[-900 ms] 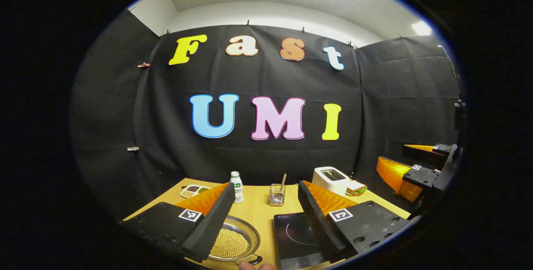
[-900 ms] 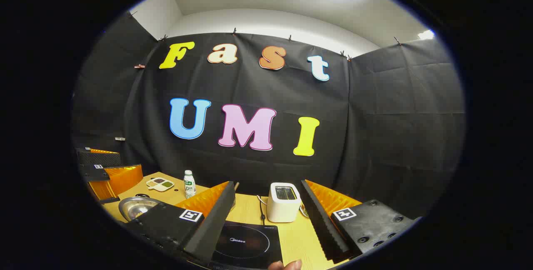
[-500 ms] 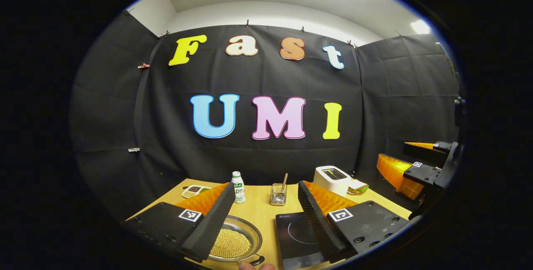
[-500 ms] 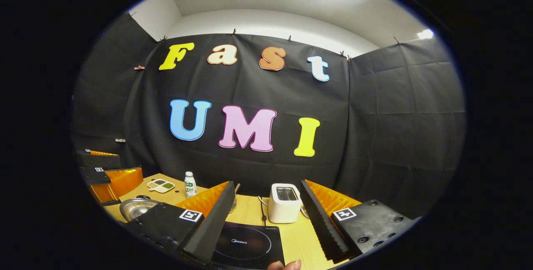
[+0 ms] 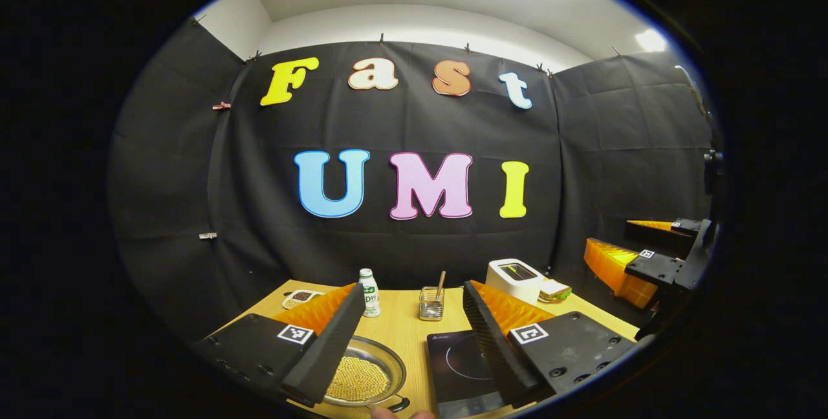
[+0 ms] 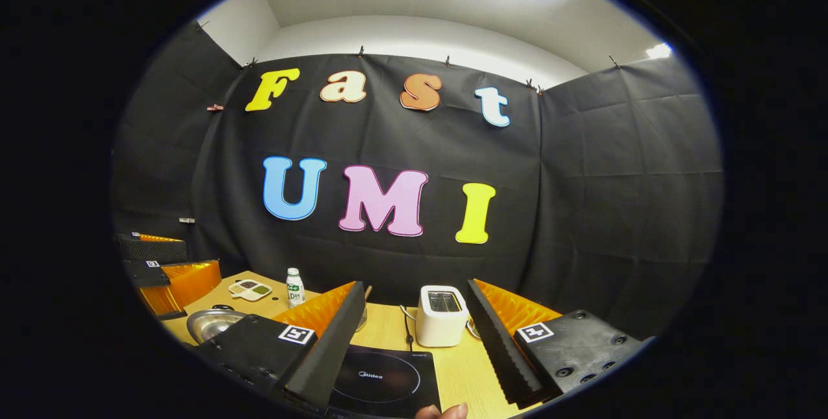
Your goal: First push the handle of the pot to place it horizontally, then grasp the pot with both hands and set it on the induction cooktop.
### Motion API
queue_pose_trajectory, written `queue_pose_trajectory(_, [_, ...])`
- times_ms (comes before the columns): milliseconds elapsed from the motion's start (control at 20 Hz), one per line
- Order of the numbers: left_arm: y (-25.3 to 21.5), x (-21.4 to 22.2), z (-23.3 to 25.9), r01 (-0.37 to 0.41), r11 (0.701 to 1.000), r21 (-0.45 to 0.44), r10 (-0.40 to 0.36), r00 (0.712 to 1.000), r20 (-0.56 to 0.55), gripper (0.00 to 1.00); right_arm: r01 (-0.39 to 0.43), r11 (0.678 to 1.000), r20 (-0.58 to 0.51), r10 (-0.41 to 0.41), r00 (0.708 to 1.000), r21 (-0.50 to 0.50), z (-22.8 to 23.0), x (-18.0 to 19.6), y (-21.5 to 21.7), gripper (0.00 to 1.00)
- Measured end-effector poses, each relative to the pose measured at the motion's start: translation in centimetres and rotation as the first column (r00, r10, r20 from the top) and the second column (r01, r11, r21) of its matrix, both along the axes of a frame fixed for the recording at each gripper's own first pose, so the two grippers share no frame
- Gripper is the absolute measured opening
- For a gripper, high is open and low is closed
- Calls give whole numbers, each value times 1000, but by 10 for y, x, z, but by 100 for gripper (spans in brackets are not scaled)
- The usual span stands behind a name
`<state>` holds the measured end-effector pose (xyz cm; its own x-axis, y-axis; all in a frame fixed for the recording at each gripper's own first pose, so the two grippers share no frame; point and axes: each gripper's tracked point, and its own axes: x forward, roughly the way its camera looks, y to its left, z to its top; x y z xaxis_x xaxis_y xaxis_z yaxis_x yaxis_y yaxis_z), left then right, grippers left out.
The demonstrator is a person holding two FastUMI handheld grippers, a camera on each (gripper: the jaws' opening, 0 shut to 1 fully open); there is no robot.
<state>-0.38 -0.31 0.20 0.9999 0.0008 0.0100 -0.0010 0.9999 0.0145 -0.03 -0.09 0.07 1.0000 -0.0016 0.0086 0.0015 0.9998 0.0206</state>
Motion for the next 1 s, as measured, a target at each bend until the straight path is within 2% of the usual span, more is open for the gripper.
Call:
queue_pose_trajectory(400, [-2, -6, 7, 13, 1000, -15, -12, 1000, 25, 93, 6, 1000, 10, -6, 1000, -4, 1, -2, -1, 98])
queue_pose_trajectory(500, [-2, -9, 11, 19, 1000, -9, -19, 999, 38, 82, 10, 1000, 8, -10, 1000, 0, 1, -1, -1, 97])
queue_pose_trajectory(650, [0, -13, 15, 15, 1000, 3, -15, 998, 53, 38, 11, 1000, 5, -11, 1000, -3, 0, -3, -1, 97])
queue_pose_trajectory(750, [-5, -11, 10, 50, 999, 8, -50, 998, 35, 8, 10, 1000, 3, -10, 1000, -12, 0, -4, 0, 98])
queue_pose_trajectory(850, [-14, -12, -3, 118, 993, 23, -118, 993, -18, 5, 11, 1000, -1, -11, 1000, -19, -1, -2, 1, 98])
queue_pose_trajectory(1000, [-12, -17, -40, 215, 975, 52, -205, 967, -151, 5, 17, 1000, -3, -17, 1000, -11, 0, -3, -1, 98])
